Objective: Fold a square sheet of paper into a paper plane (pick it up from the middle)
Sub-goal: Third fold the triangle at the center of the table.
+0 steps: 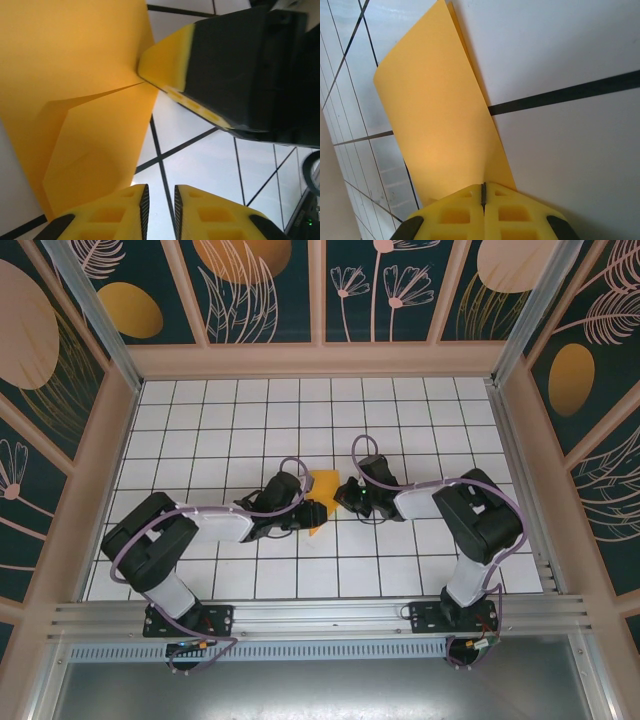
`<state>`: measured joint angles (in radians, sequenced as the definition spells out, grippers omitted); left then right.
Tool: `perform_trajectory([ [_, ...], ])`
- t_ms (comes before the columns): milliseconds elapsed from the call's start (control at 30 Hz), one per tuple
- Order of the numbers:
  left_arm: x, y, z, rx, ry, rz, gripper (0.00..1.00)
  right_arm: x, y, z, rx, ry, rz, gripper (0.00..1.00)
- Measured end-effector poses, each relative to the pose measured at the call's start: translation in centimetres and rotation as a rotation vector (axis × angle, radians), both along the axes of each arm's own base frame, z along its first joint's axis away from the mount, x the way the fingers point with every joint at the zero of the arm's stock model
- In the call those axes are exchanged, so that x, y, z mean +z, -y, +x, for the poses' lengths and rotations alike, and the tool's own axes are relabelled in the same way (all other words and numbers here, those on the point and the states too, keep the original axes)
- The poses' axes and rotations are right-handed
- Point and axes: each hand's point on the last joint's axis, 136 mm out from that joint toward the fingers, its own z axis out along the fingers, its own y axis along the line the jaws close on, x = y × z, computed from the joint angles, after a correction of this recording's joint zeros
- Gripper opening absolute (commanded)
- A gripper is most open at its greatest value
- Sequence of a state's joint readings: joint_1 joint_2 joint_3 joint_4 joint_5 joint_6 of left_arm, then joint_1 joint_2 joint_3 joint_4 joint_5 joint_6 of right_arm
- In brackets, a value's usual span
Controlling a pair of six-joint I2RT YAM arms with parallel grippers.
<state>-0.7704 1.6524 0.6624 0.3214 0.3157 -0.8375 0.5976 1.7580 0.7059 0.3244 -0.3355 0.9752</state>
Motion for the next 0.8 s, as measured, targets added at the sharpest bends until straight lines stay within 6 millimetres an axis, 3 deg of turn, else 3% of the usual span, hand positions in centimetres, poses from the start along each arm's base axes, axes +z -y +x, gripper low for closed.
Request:
perform_trajectory([
  [267, -2.5, -0.8, 0.1, 0.027, -0.028, 0.063, 0.20, 0.0, 0.2, -0.2, 0.001, -0.005, -0.011, 0.04],
  [433, -2.6, -0.8, 0.2, 0.017, -0.014, 0.068, 0.20, 0.4, 0.5, -0.6, 0.022, -0.007, -0.037, 0.07],
  [667, -2.5, -0.9, 0.1, -0.008, 0.013, 0.079, 0.19, 4.4, -0.3, -0.6, 0.070, 0.077, 0.020, 0.00],
  [800, -2.6, -0.9, 0.1, -0.015, 0.021, 0.082, 0.19, 4.9, -1.8, -1.4, 0.112, 0.079, 0.061, 0.00],
])
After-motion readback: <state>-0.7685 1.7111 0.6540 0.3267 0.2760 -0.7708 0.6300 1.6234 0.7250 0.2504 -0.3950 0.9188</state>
